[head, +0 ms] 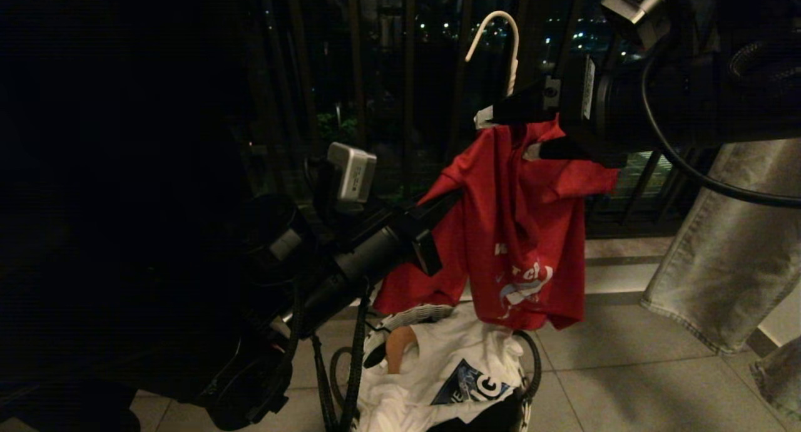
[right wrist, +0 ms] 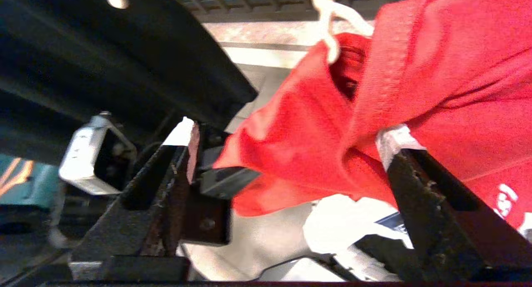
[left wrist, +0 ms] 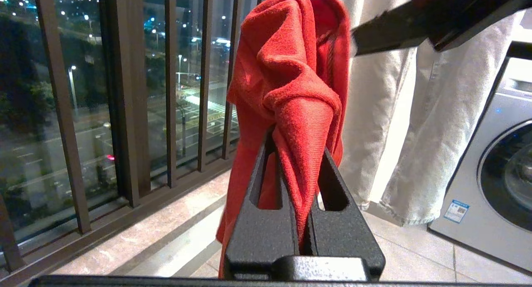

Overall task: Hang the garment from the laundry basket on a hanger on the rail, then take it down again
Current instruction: Hang the clothes on the clothes rack

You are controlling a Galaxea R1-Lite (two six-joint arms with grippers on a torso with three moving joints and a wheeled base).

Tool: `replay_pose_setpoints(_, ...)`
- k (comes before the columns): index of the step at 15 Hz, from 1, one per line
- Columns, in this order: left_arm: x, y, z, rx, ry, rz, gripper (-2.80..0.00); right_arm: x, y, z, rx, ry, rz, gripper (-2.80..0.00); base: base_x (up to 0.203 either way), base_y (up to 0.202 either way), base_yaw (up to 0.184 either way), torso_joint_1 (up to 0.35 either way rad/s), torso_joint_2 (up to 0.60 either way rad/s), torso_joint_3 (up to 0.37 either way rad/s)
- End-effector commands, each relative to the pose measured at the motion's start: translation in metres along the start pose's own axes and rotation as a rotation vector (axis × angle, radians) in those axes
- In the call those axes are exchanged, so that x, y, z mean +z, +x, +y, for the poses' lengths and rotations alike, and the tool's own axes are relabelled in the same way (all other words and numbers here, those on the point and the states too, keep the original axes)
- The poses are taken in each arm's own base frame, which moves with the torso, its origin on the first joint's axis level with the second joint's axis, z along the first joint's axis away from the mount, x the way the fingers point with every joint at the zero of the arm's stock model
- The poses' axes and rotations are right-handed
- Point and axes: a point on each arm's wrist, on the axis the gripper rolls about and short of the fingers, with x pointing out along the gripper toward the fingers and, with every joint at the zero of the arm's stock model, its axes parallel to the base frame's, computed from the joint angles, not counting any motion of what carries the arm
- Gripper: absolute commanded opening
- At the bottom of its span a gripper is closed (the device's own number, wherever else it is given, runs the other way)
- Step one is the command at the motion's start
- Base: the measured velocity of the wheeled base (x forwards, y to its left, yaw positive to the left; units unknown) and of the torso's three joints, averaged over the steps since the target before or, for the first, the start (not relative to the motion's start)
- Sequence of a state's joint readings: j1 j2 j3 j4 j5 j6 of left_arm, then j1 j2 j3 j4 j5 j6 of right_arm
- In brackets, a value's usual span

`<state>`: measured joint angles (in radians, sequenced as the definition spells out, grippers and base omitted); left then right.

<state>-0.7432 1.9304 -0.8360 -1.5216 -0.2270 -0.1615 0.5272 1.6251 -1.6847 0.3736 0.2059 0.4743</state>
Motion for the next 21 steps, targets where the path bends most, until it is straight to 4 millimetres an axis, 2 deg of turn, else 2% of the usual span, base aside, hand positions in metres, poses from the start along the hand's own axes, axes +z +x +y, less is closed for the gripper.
replay_pose_setpoints(1,0.005,0.0,-0.001,-0.003,0.003,-0.017,-2.8,-0.001,0.003,-0.002,-0.02,-0.006,0.001,0.0,0.0,0.0,0.0,0.0,0.0,0.0)
replay_pose_setpoints(6,0.012,-0.002,0.0,0.0,0.01,-0.036,-2.8,-0.004,-0.002,-0.004,-0.098,-0.081,0.014,0.0,0.0,0.0,0.0,0.0,0.0,0.0)
replay_pose_setpoints(12,0.013,-0.002,0.0,0.014,0.01,-0.039,-2.8,-0.012,-0.037,0.0,-0.113,-0.205,0.029,0.0,0.0,0.0,0.0,0.0,0.0,0.0)
replay_pose_setpoints(13,0.013,-0.002,0.0,0.014,0.01,-0.039,-2.8,-0.012,-0.037,0.0,-0.114,-0.212,0.032,-1.34,0.0,0.0,0.0,0.0,0.0,0.0)
replay_pose_setpoints(14,0.012,-0.001,0.001,0.023,0.01,-0.04,-2.8,-0.014,-0.04,0.0,-0.115,-0.232,0.034,-2.8,0.0,0.0,0.0,0.0,0.0,0.0)
replay_pose_setpoints(16,0.011,-0.002,0.0,0.026,0.006,-0.035,-2.8,-0.015,-0.053,0.002,-0.109,-0.253,0.019,-2.8,0.0,0.0,0.0,0.0,0.0,0.0)
replay_pose_setpoints(21,0.009,-0.01,-0.001,0.027,-0.043,-0.008,-2.8,-0.017,-0.057,-0.013,-0.173,-0.345,0.043,-2.8,0.0,0.0,0.0,0.0,0.0,0.0)
